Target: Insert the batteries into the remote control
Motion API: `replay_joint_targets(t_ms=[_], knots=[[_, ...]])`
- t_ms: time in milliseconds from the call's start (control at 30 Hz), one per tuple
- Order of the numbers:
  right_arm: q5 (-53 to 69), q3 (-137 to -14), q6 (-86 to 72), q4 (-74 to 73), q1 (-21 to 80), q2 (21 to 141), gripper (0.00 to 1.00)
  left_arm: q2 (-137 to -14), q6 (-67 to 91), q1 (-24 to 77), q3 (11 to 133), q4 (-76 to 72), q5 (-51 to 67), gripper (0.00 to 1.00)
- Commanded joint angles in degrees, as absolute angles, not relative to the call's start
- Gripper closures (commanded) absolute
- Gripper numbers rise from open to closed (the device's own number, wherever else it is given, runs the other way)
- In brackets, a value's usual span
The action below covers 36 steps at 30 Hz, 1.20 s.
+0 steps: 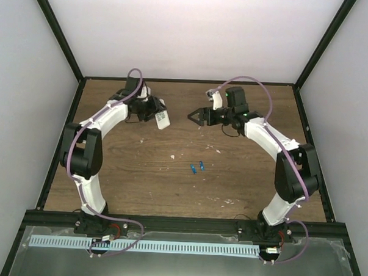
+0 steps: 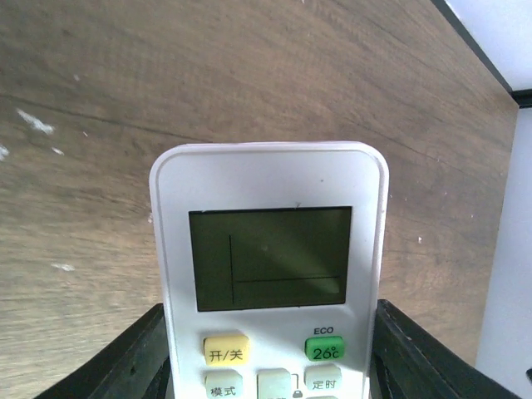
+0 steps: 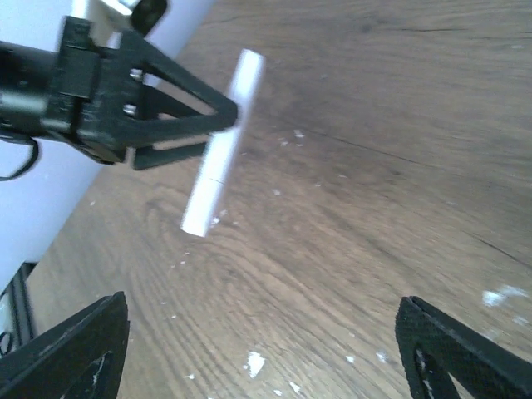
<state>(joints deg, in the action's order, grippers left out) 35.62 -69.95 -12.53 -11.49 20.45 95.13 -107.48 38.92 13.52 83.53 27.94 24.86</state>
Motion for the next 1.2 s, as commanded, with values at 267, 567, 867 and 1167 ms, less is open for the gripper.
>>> replay_joint_targets(t_ms=[267, 567, 867, 1167], knots=[[40.9, -77.1, -15.5, -12.7, 27.6, 101.7, 0.24, -101.8, 45.3, 18.8, 79.8, 23.8, 24.4, 0.81], [40.4, -80.2, -16.7, -14.9, 30.1, 104.7, 0.29, -98.9, 46.1, 20.0, 76.2, 21.9, 22.8, 0.83], [39.9, -84.7, -17.5, -17.2, 31.8, 108.6, 0.41, -97.9, 47.1, 20.3, 76.0, 22.0, 20.9, 0.85], [40.9, -87.4, -18.0, -18.1, 32.3, 111.4, 0.52, -97.4, 47.7, 20.4, 76.0, 21.6, 19.8, 0.87]])
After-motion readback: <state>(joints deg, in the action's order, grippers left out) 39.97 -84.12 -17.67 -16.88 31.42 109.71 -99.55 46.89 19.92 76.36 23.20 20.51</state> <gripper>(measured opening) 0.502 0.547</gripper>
